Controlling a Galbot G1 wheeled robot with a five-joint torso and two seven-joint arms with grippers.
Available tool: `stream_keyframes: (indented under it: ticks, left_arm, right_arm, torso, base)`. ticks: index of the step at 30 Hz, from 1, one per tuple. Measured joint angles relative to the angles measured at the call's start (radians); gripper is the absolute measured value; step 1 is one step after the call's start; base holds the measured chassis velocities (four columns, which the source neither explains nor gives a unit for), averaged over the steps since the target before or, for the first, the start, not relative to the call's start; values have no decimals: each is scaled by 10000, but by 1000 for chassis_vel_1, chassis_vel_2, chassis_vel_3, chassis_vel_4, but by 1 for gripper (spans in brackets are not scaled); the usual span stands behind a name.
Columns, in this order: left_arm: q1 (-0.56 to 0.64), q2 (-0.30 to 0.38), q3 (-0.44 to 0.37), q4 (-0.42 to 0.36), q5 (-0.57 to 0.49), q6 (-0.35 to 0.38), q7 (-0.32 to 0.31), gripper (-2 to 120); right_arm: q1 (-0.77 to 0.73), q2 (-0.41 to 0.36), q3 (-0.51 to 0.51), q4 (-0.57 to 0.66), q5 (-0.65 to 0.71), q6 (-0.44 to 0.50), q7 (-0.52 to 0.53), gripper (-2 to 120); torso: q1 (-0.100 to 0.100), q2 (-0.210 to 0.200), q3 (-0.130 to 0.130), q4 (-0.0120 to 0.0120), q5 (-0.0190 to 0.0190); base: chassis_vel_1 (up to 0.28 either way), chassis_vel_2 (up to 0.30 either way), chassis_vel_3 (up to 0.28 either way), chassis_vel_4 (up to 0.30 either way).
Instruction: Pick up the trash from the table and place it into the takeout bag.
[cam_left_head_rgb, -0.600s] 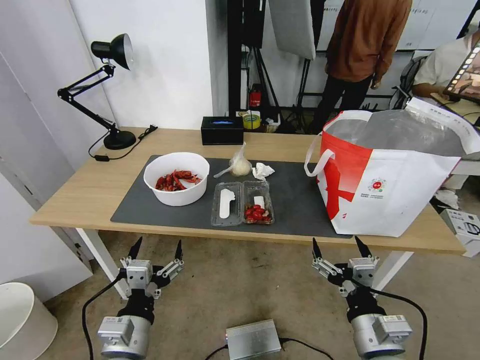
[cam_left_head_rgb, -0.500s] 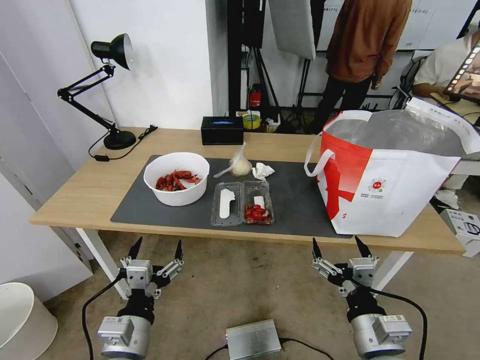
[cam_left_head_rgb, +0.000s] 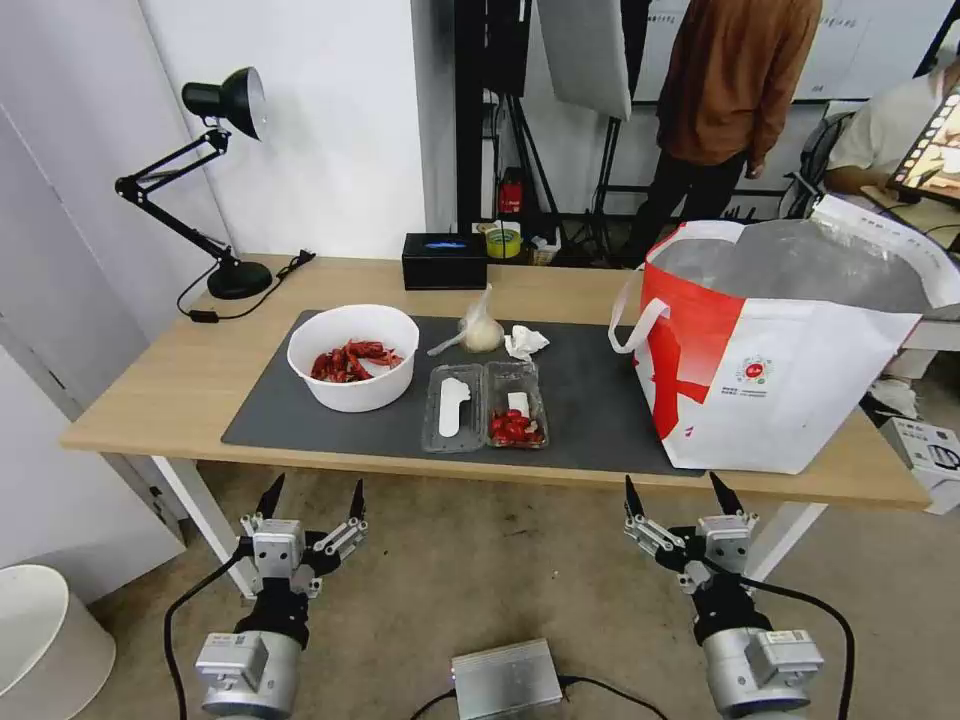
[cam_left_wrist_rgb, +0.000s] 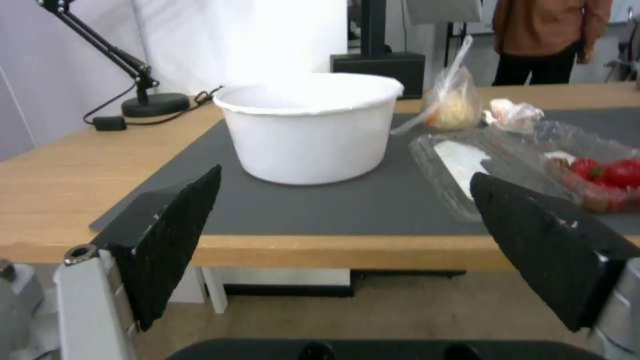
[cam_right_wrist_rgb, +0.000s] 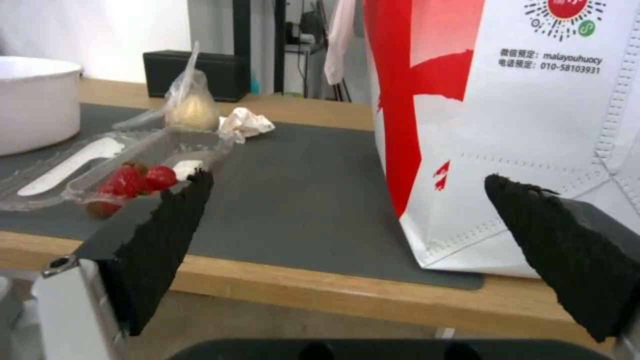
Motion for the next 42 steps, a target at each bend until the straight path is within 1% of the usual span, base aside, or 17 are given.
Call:
stream_keyframes:
  ticks: [2,4,9,13,14,17,18,19,22,23,27,28,31,33,38,40,42]
  left_arm:
    - [-103,135,109,-5,-152,26,-198,100]
    - [-447,586,476,-65,-665,134,-890,100]
    - [-741,1019,783,-97,-1108,203,-1432,100]
    - [-1360,1856,1481,-215,-2204,394,-2767,100]
    - [-1360,1856,1481,-215,-2204,394,-2767,100]
    - [-1870,2557,2065,-312,-3115,551,-3871,100]
    - [-1870,2557,2065,-312,-3115,551,-3871,100]
    - [-2022,2762,2239,-341,-3381,601,-4184,100]
    - [-2103,2872,2334,-352,-3534,633,-4374,100]
    - [-2103,2872,2334,-352,-3534,633,-4374,100]
    - [-2136,2926,2367,-367,-3691,665,-4477,100]
    - [-2136,2926,2367,-367,-3691,665,-4477,100]
    - [-2205,2998,2366,-484,-4443,854,-4682,100]
    - [-2236,3025,2354,-547,-4806,943,-4770,100]
    - [-2371,3161,2303,-794,-6448,1376,-5170,100]
    - [-2390,3181,2296,-828,-6670,1435,-5222,100]
    - [-2453,3249,2272,-951,-7457,1639,-5423,100]
  right_arm:
    - [35,-113,-34,15,79,-71,71,100]
    - [272,-659,-189,120,485,-418,448,100]
    - [482,-1279,-331,186,836,-679,738,100]
    - [984,-2439,-671,396,1732,-1307,1514,100]
    - [984,-2439,-671,396,1732,-1307,1514,100]
    - [1426,-3450,-972,564,2503,-1859,2184,100]
    - [1426,-3450,-972,564,2503,-1859,2184,100]
    - [1578,-3811,-1077,621,2771,-2051,2422,100]
    - [1948,-4675,-1327,767,3433,-2520,2987,100]
    - [1948,-4675,-1327,767,3433,-2520,2987,100]
    - [2521,-6028,-1715,989,4438,-3241,3867,100]
    - [2521,-6028,-1715,989,4438,-3241,3867,100]
    - [2944,-6763,-2156,990,4936,-3654,4235,100]
    - [3007,-6829,-2235,957,4982,-3695,4257,100]
    - [3049,-6852,-2305,870,4997,-3706,4240,100]
    - [3047,-6852,-2306,866,4995,-3705,4232,100]
    - [3039,-6857,-2308,863,4994,-3699,4211,100]
  torso:
    - [0,0,0,-2,1]
    - [0,0,0,-3,0]
    - [1,0,0,-3,1]
    - [1,0,1,-2,0]
    - [1,0,1,-2,0]
    - [1,0,1,-3,0]
    - [1,0,1,-3,0]
    - [1,-1,0,-5,1]
    - [1,-1,1,-3,1]
    - [1,-1,1,-3,1]
    - [1,-1,1,-2,0]
    - [1,-1,1,-2,0]
    - [1,-2,1,1,0]
    - [1,-1,1,0,1]
    - [1,-1,0,-3,1]
    - [1,-1,0,-3,0]
    - [1,0,0,-3,0]
  base:
    - [0,0,0,0]
    - [0,0,0,0]
    - [0,0,0,0]
    - [0,0,0,0]
    - [0,0,0,0]
    - [0,0,0,0]
    - [0,0,0,0]
    - [0,0,0,0]
    - [0,0,0,0]
    - [0,0,0,0]
    - [0,0,0,0]
    - [0,0,0,0]
    - [0,0,0,0]
    - [0,0,0,0]
    - [0,0,0,0]
    - [0,0,0,0]
    - [0,0,0,0]
